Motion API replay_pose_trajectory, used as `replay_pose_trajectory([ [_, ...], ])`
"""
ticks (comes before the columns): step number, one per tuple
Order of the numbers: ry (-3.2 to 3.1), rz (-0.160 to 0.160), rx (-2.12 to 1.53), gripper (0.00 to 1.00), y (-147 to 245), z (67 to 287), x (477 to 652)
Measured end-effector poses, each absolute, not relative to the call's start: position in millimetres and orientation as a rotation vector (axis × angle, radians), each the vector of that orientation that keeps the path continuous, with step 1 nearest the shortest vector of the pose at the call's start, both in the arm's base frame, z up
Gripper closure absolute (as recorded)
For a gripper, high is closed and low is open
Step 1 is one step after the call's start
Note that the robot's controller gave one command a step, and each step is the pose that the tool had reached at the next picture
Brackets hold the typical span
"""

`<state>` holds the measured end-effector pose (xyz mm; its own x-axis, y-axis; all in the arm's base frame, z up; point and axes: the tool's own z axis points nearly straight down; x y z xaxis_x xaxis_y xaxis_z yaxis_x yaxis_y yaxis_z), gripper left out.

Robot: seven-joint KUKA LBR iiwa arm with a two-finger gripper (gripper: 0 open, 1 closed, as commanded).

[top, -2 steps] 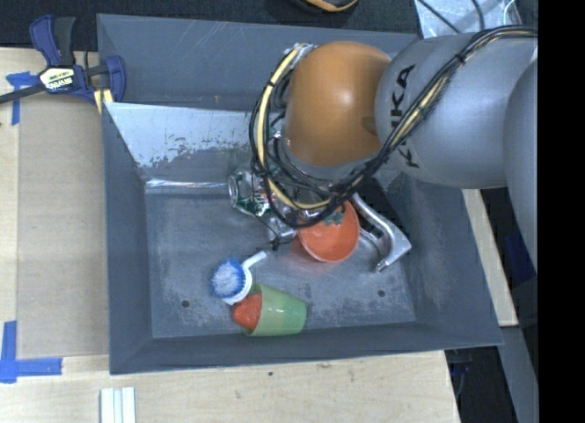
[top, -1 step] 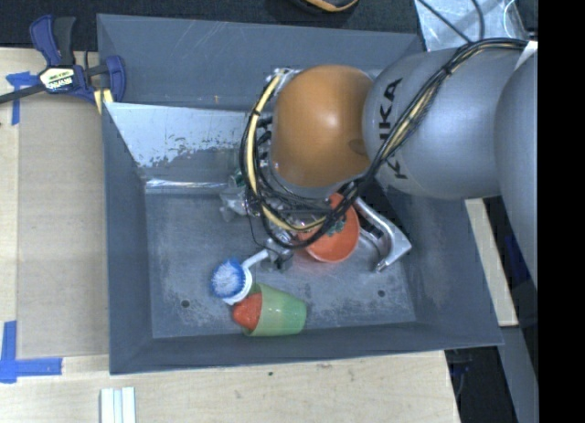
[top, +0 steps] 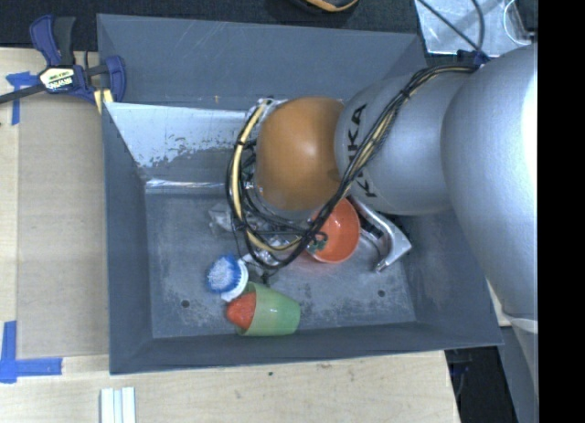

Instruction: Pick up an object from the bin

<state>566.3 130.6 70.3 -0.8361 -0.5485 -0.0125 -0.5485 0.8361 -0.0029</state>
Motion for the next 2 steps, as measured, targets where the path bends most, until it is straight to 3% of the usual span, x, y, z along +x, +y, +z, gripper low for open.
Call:
replay_pose_trajectory([
  [1, 2.916, 0.003, -1.146, 1.00, 134.6, 70.9, 563.7],
  [2, 2.916, 0.003, -1.146, 1.00, 134.6, 70.9, 563.7],
])
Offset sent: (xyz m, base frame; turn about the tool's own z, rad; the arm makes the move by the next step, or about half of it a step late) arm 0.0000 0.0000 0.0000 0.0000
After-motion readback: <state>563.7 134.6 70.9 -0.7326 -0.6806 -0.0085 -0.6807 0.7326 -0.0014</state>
